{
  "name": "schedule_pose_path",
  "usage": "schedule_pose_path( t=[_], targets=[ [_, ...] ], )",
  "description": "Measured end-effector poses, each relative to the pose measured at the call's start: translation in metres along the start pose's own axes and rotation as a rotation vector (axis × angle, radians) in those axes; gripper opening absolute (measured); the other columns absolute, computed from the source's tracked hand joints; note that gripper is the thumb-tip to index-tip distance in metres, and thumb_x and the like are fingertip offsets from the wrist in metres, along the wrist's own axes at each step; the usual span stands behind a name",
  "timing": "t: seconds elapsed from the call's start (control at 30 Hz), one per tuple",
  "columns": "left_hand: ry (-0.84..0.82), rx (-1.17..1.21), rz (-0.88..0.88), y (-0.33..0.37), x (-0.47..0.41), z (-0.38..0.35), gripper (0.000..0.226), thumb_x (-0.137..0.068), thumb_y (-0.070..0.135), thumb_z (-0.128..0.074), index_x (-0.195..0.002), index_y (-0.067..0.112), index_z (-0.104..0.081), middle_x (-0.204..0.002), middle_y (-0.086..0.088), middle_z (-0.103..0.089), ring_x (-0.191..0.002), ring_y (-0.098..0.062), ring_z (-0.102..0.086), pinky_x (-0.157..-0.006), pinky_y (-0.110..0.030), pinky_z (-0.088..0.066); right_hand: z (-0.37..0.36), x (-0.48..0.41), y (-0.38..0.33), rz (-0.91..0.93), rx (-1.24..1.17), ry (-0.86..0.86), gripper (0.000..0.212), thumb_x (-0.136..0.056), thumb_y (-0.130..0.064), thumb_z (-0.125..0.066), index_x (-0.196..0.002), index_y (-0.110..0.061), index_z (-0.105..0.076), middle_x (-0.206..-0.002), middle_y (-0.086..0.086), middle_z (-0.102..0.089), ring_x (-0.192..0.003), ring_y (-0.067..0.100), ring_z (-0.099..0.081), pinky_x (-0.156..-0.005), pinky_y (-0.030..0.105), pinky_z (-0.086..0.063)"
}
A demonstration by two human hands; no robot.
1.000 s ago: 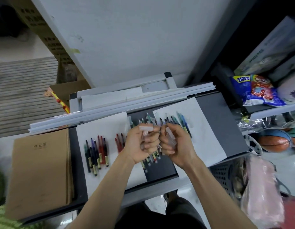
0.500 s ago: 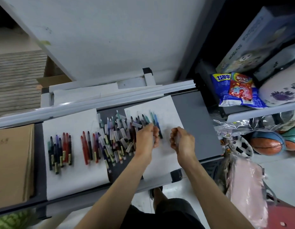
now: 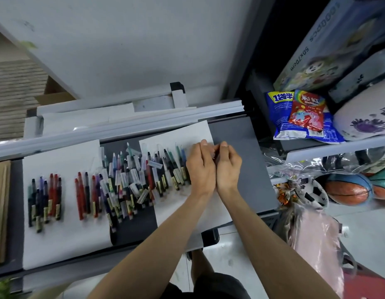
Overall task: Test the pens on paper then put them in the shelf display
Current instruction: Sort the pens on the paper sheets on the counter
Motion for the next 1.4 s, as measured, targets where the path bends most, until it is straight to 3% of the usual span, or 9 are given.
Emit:
schedule_pose_path(
  t=[0.17, 0.33, 0.5, 0.7, 0.93, 1.0, 1.13, 1.23, 1.4],
  targets=[
    [-0.013, 0.005, -0.070, -0.004, 0.001, 0.000, 0.034, -0.111, 0.019, -0.044, -0.090, 0.014, -0.069, -0.093, 0.000, -0.070, -0.087, -0.010, -0.069, -0.080, -0.018, -0.050, 0.001, 0.004, 0.003, 0.101, -0.002, 0.020, 0.035, -0.109, -0.020, -0.046, -0.084, -0.015, -0.070, -0.075, -0.005, -0.071, -0.072, 0.009, -0.065, -0.068, 0.023, -0.051],
    [-0.005, -0.023, -0.103, -0.004, 0.000, 0.003, 0.033, -0.107, 0.012, -0.046, -0.085, 0.013, -0.070, -0.087, 0.004, -0.069, -0.085, -0.014, -0.066, -0.079, -0.033, -0.054, -0.001, 0.007, 0.003, 0.167, -0.054, 0.010, 0.030, -0.107, -0.007, -0.044, -0.101, -0.009, -0.073, -0.094, 0.000, -0.077, -0.093, 0.017, -0.072, -0.081, 0.020, -0.053],
    [0.006, -0.002, -0.082, -0.002, 0.000, 0.004, 0.031, -0.107, 0.011, -0.046, -0.090, 0.012, -0.072, -0.094, 0.005, -0.073, -0.093, -0.009, -0.068, -0.085, -0.018, -0.049, 0.003, 0.003, 0.004, 0.174, -0.060, -0.018, 0.031, -0.107, -0.006, -0.042, -0.108, -0.008, -0.073, -0.106, 0.002, -0.077, -0.107, 0.022, -0.071, -0.096, 0.034, -0.054],
    [-0.022, -0.065, -0.053, 0.006, -0.002, 0.012, 0.033, -0.106, 0.017, -0.045, -0.098, 0.016, -0.076, -0.105, 0.015, -0.074, -0.103, 0.004, -0.067, -0.091, -0.007, -0.043, 0.013, -0.003, 0.005, 0.168, -0.011, -0.062, 0.031, -0.108, -0.011, -0.042, -0.112, -0.013, -0.072, -0.113, -0.004, -0.076, -0.109, 0.012, -0.068, -0.098, 0.033, -0.052],
    [-0.162, -0.319, -0.083, 0.022, -0.006, 0.043, 0.027, -0.105, 0.017, -0.050, -0.106, 0.016, -0.077, -0.108, 0.006, -0.074, -0.089, 0.001, -0.065, -0.084, -0.013, -0.049, 0.019, -0.011, 0.005, 0.208, 0.304, -0.226, 0.032, -0.107, -0.036, -0.041, -0.117, -0.029, -0.071, -0.131, -0.015, -0.067, -0.128, 0.000, -0.057, -0.109, 0.020, -0.043],
    [-0.240, -0.466, -0.114, 0.028, -0.004, 0.053, 0.025, -0.103, 0.014, -0.055, -0.118, 0.016, -0.074, -0.120, 0.003, -0.073, -0.103, -0.001, -0.064, -0.092, -0.008, -0.044, 0.020, -0.014, 0.002, 0.286, 0.435, -0.278, 0.031, -0.109, -0.030, -0.043, -0.120, -0.025, -0.071, -0.135, -0.006, -0.064, -0.134, 0.006, -0.052, -0.115, 0.028, -0.039],
    [-0.303, -0.642, -0.102, 0.040, 0.001, 0.075, 0.036, -0.100, 0.013, -0.056, -0.134, 0.013, -0.067, -0.131, -0.003, -0.067, -0.115, -0.022, -0.064, -0.102, -0.034, -0.050, 0.018, -0.010, -0.018, 0.494, 0.702, -0.402, 0.029, -0.107, -0.015, -0.046, -0.126, -0.013, -0.068, -0.134, 0.001, -0.065, -0.139, 0.020, -0.047, -0.117, 0.042, -0.036],
    [-0.322, -0.770, -0.146, 0.049, 0.003, 0.097, 0.036, -0.099, 0.014, -0.055, -0.133, 0.013, -0.064, -0.123, -0.006, -0.067, -0.113, -0.025, -0.061, -0.095, -0.041, -0.053, 0.010, 0.001, -0.040, 0.543, 0.803, -0.470, 0.027, -0.102, -0.014, -0.053, -0.126, -0.012, -0.065, -0.136, 0.004, -0.062, -0.137, 0.021, -0.046, -0.114, 0.040, -0.037],
    [-0.291, -0.881, -0.130, 0.051, 0.012, 0.144, 0.037, -0.100, 0.026, -0.053, -0.135, 0.017, -0.062, -0.120, -0.003, -0.066, -0.109, -0.024, -0.059, -0.080, -0.034, -0.049, -0.012, 0.024, -0.065, 0.535, 1.021, -0.558, 0.031, -0.102, -0.028, -0.054, -0.128, -0.014, -0.064, -0.129, 0.005, -0.065, -0.128, 0.023, -0.052, -0.109, 0.041, -0.044]
  ],
)
Point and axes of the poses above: each hand's wrist, its own x-axis away from the middle knuckle, its own z-axis out of the back of the hand, y = z × x, the point moved 3 cm from there along -x, towards the middle knuckle
